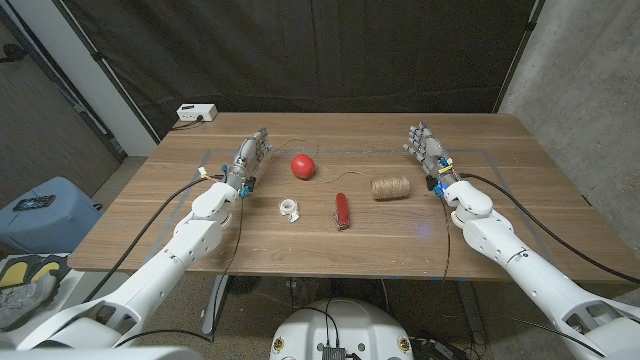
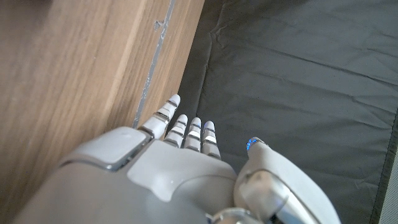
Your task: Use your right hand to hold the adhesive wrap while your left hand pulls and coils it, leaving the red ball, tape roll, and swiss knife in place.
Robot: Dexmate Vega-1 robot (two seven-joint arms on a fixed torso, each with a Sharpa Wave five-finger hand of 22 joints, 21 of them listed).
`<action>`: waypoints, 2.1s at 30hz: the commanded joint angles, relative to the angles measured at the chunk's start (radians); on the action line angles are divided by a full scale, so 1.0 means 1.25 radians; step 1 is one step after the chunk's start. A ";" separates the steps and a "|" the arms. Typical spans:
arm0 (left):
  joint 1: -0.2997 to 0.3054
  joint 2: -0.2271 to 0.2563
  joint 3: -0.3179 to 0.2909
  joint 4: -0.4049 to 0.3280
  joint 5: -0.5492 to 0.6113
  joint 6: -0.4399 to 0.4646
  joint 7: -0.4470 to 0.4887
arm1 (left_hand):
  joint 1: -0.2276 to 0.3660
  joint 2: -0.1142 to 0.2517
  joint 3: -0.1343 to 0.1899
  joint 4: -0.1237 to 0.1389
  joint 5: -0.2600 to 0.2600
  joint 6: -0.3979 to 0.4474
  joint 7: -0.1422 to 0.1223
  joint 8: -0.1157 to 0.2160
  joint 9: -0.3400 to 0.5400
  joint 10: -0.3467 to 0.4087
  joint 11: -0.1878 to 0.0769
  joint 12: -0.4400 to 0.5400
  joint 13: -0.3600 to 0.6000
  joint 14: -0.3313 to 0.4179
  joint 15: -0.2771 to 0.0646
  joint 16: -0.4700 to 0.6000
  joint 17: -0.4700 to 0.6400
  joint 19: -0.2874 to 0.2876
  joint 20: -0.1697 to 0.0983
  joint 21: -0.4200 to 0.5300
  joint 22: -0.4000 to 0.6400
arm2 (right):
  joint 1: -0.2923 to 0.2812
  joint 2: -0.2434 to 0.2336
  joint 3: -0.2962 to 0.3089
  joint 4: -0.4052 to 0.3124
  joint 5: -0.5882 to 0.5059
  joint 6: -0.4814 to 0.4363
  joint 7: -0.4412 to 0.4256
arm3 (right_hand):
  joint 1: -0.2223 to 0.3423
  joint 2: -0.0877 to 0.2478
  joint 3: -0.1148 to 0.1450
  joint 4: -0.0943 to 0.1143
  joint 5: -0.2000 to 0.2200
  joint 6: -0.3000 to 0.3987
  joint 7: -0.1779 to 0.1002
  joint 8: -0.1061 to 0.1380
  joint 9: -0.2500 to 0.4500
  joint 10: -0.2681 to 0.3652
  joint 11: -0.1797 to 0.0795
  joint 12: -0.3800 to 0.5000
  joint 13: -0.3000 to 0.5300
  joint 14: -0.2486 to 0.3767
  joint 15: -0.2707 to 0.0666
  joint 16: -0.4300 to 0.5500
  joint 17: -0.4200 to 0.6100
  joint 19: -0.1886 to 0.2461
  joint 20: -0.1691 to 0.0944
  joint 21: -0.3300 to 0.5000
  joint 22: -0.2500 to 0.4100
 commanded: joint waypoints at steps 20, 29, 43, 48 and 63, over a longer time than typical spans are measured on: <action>0.020 -0.063 -0.084 -0.038 0.124 0.057 -0.056 | 0.018 -0.011 0.012 -0.024 0.004 0.018 -0.002 0.008 0.003 0.010 -0.004 0.008 0.001 0.003 -0.002 0.004 -0.003 0.007 0.008 -0.005 0.001 | -0.027 0.003 0.052 -0.047 -0.114 -0.045 -0.013 | 0.005 0.032 0.020 -0.006 0.007 0.008 0.000 0.006 0.004 0.008 0.000 0.006 0.001 0.003 -0.040 0.007 -0.003 0.000 -0.067 0.007 0.004; 0.035 -0.068 -0.091 -0.069 0.141 0.069 -0.055 | 0.023 -0.012 0.015 -0.035 0.005 0.020 -0.002 0.007 0.003 0.014 -0.004 0.009 0.000 0.005 -0.002 0.004 -0.004 0.009 0.008 -0.009 0.001 | -0.057 -0.055 0.049 -0.134 -0.183 -0.081 -0.055 | 0.028 0.019 0.039 -0.031 0.006 0.007 0.001 0.005 0.004 0.007 0.000 0.006 0.000 0.004 -0.036 0.005 -0.015 -0.001 -0.064 0.008 0.003; 0.043 -0.082 -0.101 -0.074 0.153 0.069 -0.053 | 0.030 -0.014 0.018 -0.050 0.007 0.022 0.000 0.006 0.003 0.020 -0.003 0.011 0.000 0.009 -0.001 0.004 -0.005 0.011 0.008 -0.013 0.001 | -0.038 -0.131 0.003 -0.198 -0.284 -0.114 -0.059 | 0.083 0.002 0.068 -0.087 -0.003 0.008 0.000 0.006 0.004 0.006 0.000 0.007 -0.001 0.012 -0.035 0.004 -0.035 0.003 -0.059 0.010 0.003; 0.036 -0.088 -0.103 -0.062 0.155 0.062 -0.055 | 0.032 -0.014 0.019 -0.055 0.008 0.023 0.000 0.005 0.003 0.020 -0.003 0.011 0.000 0.010 0.000 0.004 -0.005 0.012 0.008 -0.015 0.002 | -0.021 -0.158 -0.020 -0.215 -0.322 -0.123 -0.056 | 0.106 -0.004 0.077 -0.110 -0.008 0.008 0.001 0.006 0.004 0.007 0.001 0.007 -0.001 0.016 -0.036 0.005 -0.040 0.005 -0.060 0.011 0.003; 0.016 -0.095 -0.100 -0.030 0.156 0.053 -0.074 | 0.042 -0.018 0.022 -0.077 0.012 0.026 -0.003 0.004 0.002 0.025 -0.008 0.012 0.001 0.012 -0.002 0.003 -0.005 0.019 0.003 -0.022 0.002 | -0.004 -0.222 -0.061 -0.262 -0.391 -0.135 -0.066 | 0.145 -0.021 0.088 -0.157 -0.022 0.016 0.006 0.009 0.005 0.016 0.011 0.011 0.001 0.024 -0.031 0.007 -0.046 0.012 -0.054 0.013 0.003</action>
